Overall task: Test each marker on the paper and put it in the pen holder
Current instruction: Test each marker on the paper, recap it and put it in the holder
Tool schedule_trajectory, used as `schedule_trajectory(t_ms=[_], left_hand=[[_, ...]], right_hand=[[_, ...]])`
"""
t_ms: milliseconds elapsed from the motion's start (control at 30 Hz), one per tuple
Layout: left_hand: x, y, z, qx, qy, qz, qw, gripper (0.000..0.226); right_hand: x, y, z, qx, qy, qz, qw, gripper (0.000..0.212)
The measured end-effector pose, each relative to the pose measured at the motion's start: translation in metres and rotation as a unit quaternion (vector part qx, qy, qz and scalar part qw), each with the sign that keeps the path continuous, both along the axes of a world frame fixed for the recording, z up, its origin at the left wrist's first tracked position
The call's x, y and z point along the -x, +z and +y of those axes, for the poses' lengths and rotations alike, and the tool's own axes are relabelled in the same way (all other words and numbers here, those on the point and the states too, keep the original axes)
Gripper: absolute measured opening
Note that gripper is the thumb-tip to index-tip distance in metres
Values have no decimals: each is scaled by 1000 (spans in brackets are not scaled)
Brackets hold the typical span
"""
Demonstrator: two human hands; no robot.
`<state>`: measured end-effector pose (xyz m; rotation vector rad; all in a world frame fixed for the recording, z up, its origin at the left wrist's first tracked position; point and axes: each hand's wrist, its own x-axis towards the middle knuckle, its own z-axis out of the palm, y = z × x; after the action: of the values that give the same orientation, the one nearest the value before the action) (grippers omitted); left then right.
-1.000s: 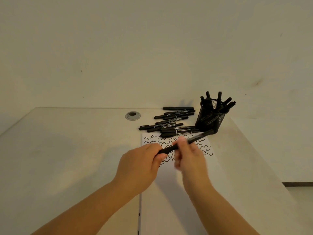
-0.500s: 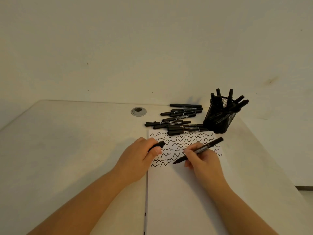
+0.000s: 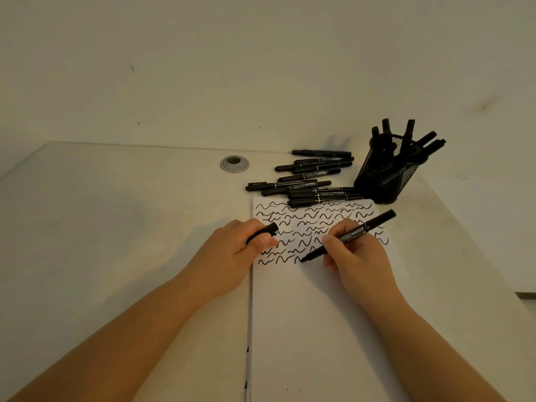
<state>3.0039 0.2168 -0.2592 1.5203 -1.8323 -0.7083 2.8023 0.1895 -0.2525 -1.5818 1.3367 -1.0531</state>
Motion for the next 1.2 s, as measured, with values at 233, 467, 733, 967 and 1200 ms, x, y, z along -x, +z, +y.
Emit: schedule_trajectory(t_ms=[233,467,733,967,1200], left_hand=[[1,1,0,-7,2,6,1000,22],[5,4,4,46,-4,-49,998,12],[11,6,7,49,-52,-94,993,17],[13,9,7,52,-64,-80,993,26],[14,12,9,60,-59,-68,994,26]], right_hand=[[6,-1,0,38,-67,0,997,20],[8,11,3,-4,-39,-174,984,22],[5,10,5,-80,73,-309,945,18],[3,9,6,-66,82,-267,958,17],[4,9,8,-37,111,-231,966,12]])
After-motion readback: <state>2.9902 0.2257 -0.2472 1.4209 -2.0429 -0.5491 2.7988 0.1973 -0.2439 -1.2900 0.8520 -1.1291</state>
